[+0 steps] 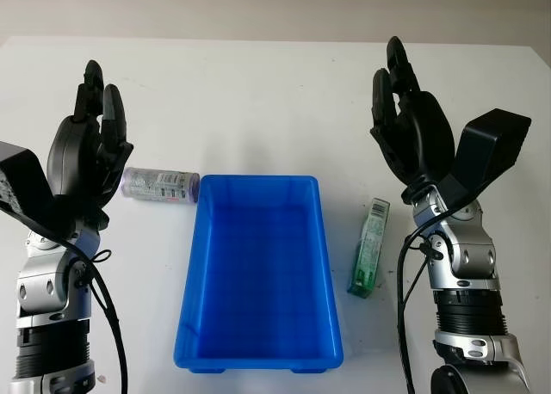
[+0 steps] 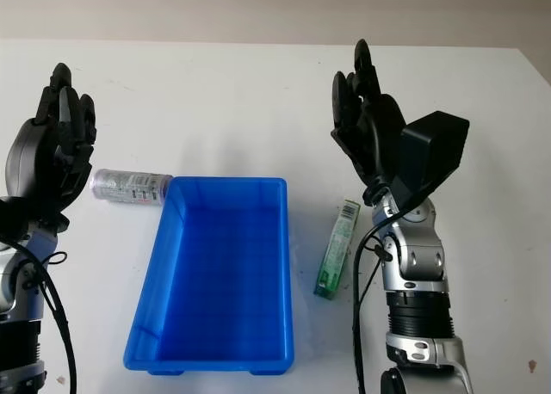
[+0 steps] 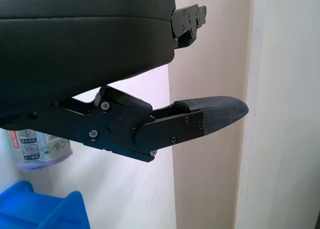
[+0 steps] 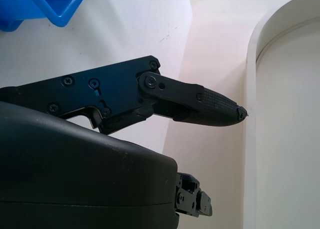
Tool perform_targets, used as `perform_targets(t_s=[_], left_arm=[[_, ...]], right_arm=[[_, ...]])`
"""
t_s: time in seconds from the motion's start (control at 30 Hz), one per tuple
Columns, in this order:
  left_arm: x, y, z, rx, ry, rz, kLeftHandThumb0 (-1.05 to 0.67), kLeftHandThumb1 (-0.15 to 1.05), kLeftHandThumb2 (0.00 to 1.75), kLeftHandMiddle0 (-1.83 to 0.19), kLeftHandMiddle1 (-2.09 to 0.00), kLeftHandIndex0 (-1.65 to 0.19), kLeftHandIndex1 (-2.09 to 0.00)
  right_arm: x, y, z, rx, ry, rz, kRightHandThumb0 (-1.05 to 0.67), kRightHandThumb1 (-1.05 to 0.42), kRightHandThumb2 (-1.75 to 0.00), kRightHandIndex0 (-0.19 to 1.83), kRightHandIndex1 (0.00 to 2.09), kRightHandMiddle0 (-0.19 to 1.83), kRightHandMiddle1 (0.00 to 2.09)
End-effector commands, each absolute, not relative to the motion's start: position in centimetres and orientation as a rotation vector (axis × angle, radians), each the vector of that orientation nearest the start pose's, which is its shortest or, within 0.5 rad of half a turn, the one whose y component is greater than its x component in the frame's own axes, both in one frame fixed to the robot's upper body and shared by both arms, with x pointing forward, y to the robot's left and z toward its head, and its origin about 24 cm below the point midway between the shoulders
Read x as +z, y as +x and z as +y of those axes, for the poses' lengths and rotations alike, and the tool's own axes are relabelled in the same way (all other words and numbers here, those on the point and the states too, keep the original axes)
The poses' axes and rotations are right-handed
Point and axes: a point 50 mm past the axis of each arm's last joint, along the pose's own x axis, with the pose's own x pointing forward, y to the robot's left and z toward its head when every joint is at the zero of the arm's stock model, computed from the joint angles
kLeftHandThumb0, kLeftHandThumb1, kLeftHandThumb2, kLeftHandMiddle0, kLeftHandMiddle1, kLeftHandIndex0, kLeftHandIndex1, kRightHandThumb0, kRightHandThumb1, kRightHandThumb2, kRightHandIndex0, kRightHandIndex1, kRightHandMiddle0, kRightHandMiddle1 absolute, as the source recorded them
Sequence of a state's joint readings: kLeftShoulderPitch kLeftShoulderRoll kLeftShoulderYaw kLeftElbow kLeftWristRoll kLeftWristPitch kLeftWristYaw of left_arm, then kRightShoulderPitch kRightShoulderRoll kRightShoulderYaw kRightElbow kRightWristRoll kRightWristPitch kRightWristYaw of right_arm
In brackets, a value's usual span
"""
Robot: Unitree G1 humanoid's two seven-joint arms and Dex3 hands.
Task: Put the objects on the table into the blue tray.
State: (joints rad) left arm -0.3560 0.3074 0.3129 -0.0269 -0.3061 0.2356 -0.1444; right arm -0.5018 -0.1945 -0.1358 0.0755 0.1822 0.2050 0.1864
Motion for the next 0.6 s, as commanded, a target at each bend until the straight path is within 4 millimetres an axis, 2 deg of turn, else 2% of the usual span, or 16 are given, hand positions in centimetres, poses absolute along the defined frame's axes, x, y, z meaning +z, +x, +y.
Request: perform_targets(t_s=[0.0, 0.33, 0.47, 0.57], left_arm=[[16.0, 30.4, 24.1, 0.031, -0.059, -0.258, -0.76, 1.05, 0.65, 0.19, 0.0, 0.19, 0.0], [16.0, 30.7, 23.5, 0.003, -0.055, -0.261, -0.76, 1.05, 0.62, 0.19, 0.0, 0.19, 0.0], [15.8, 30.5, 23.5, 0.006, -0.049, -0.259, -0.75, 1.05, 0.63, 0.19, 0.0, 0.19, 0.0], [15.6, 30.2, 23.7, 0.013, -0.034, -0.253, -0.76, 1.05, 0.65, 0.19, 0.0, 0.19, 0.0]], right_arm=[[16.1, 33.1, -17.5, 0.182, -0.014, -0.247, -0.67, -1.05, -0.64, -0.19, 0.0, -0.19, 0.0], [16.2, 33.8, -18.3, 0.245, -0.043, -0.232, -0.71, -1.05, -0.64, -0.19, 0.0, -0.19, 0.0], [18.0, 33.9, -19.9, 0.299, -0.137, -0.286, -0.69, -1.05, -0.52, -0.17, 0.01, -0.17, 0.02], [20.0, 33.6, -21.6, 0.304, -0.299, -0.308, -0.69, -1.04, -0.3, 0.04, 0.12, 0.03, 0.13]])
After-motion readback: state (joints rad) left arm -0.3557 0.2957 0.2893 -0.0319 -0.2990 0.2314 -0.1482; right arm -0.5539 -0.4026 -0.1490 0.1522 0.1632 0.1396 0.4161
